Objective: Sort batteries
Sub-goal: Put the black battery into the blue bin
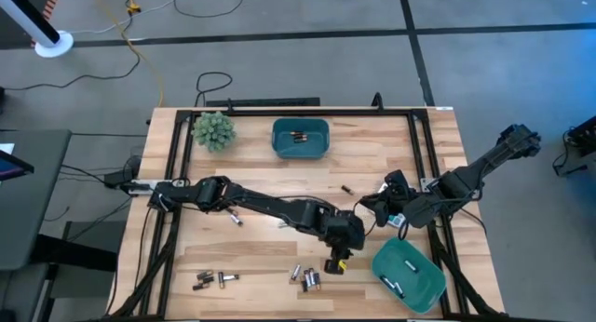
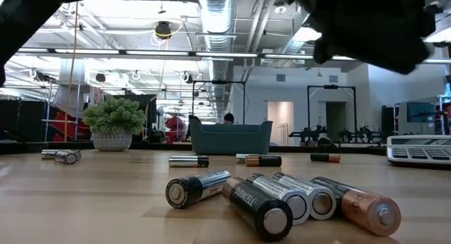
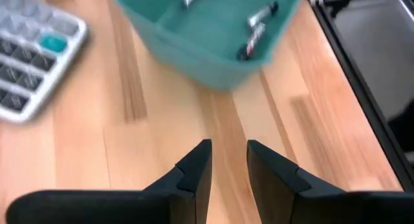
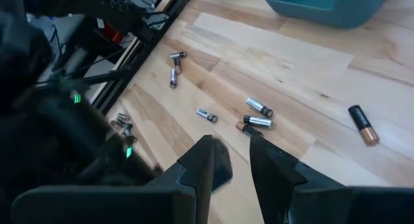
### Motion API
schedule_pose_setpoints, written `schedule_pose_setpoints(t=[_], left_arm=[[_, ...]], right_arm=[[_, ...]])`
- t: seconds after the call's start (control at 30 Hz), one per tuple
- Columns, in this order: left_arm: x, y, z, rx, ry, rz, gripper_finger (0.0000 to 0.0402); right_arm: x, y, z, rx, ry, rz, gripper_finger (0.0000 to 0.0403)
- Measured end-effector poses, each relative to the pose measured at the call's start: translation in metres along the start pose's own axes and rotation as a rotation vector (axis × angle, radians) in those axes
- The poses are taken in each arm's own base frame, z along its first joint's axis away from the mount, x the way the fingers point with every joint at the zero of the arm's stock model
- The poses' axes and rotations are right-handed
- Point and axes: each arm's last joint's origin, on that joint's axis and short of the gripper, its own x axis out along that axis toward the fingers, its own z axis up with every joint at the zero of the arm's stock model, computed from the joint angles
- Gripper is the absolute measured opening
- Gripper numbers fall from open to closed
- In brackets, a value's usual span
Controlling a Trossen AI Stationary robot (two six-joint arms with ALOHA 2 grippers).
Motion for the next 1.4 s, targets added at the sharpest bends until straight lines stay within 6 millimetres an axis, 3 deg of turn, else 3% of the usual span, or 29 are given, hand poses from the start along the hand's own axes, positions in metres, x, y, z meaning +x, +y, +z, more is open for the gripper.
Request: schedule_pose_setpoints(t=[0.23,0.47,0.73,1.03,1.2,1.4], left_arm=[[-0.016,0.011,-0.004,-0.002,0.094,0.003,0.0091],[-0.029,0.027,-0.033,-0.07,0.142,-0.034,0.0091],[-0.08,0.031,-0.11,-0.276,-0.058,0.12,0.0091],[-0.145,0.024,-0.2,-0.477,-0.192,0.236,0.0091],[-0.182,0.018,-0.236,-0.531,-0.316,0.223,0.0091],[-0.223,0.009,-0.263,-0.565,-0.477,0.163,0.0091]], right_arm=[[0.001,-0.001,0.001,0.008,-0.008,-0.009,0.0118],[0.004,-0.002,0.006,0.025,-0.028,-0.024,0.0118],[0.026,-0.006,0.012,0.012,-0.049,-0.107,0.0118],[0.093,-0.008,0.044,-0.113,0.083,-0.05,0.0118],[0.121,-0.026,0.064,-0.107,0.243,-0.197,0.0118],[0.148,-0.048,0.077,-0.169,0.463,-0.382,0.0118]])
